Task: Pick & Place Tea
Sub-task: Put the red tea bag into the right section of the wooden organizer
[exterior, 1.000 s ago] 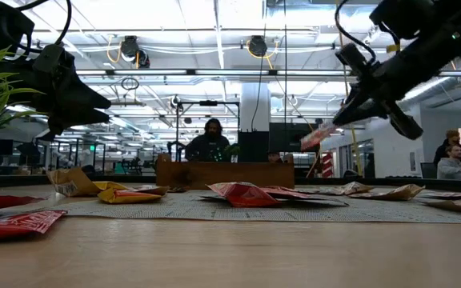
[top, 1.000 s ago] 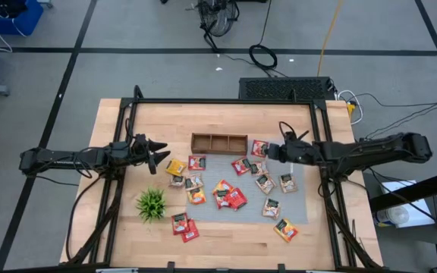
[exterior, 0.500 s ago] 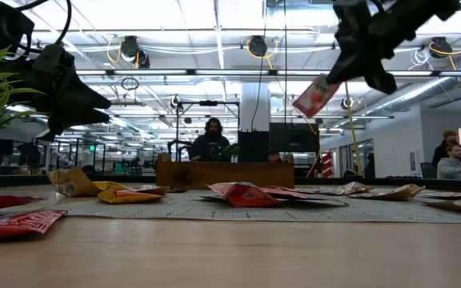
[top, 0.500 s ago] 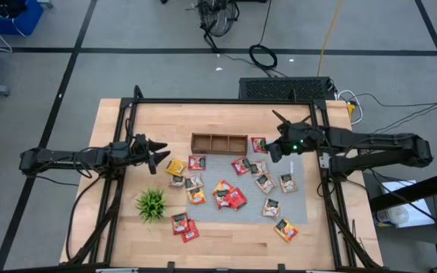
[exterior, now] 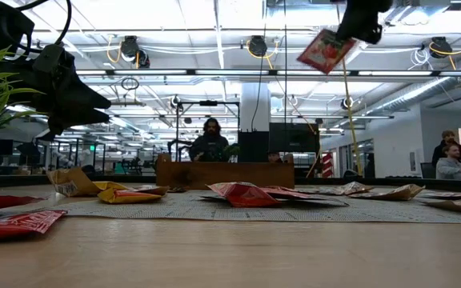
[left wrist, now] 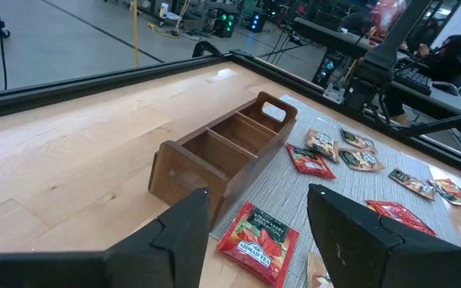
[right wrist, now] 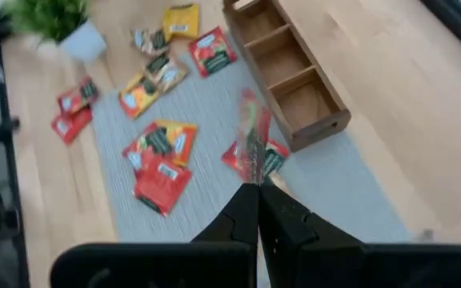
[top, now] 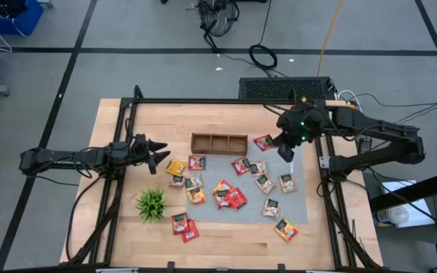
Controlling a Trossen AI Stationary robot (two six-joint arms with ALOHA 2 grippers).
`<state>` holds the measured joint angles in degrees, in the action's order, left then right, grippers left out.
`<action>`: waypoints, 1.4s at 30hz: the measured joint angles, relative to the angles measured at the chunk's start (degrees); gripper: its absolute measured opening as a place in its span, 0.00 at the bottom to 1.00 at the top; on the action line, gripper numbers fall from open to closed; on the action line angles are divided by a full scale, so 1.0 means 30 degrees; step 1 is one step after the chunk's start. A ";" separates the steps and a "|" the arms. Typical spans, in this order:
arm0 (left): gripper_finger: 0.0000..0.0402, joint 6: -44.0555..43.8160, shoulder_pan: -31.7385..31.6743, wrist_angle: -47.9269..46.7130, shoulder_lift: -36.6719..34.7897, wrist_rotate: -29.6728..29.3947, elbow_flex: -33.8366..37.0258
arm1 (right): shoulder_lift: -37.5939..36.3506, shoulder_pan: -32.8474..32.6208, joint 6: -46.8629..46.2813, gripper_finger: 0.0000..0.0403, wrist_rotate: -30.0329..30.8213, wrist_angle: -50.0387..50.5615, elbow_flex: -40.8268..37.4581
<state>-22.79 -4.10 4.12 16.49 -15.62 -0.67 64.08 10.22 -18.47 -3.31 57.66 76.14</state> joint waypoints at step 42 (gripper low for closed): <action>0.53 0.0000 -0.0001 0.0000 0.0000 0.0000 0.0000 | 1.2483 0.4116 1.2701 0.00 0.0073 0.4505 0.9783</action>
<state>-22.79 -4.10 4.12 16.49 -15.62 -0.67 101.53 22.57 19.63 -3.09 71.18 105.49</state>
